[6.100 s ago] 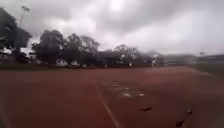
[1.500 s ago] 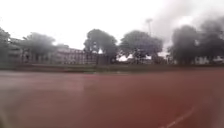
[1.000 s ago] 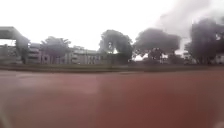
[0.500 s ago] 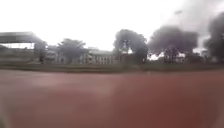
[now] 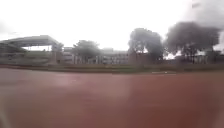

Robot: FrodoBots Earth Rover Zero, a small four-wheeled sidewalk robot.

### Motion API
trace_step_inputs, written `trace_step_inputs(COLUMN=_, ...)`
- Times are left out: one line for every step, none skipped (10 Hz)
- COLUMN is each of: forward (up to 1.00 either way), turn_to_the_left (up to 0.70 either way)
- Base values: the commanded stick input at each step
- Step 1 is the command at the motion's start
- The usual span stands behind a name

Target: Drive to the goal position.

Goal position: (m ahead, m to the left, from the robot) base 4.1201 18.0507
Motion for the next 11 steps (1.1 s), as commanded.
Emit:
trace_step_inputs(forward=0.50, turn_to_the_left=0.52)
trace_step_inputs(forward=0.50, turn_to_the_left=0.52)
trace_step_inputs(forward=0.50, turn_to_the_left=0.52)
trace_step_inputs(forward=0.50, turn_to_the_left=0.52)
trace_step_inputs(forward=0.50, turn_to_the_left=0.52)
trace_step_inputs(forward=0.50, turn_to_the_left=0.52)
trace_step_inputs(forward=0.50, turn_to_the_left=0.52)
trace_step_inputs(forward=0.50, turn_to_the_left=0.52)
trace_step_inputs(forward=0.50, turn_to_the_left=0.52)
trace_step_inputs(forward=0.50, turn_to_the_left=0.52)
trace_step_inputs(forward=0.50, turn_to_the_left=0.52)
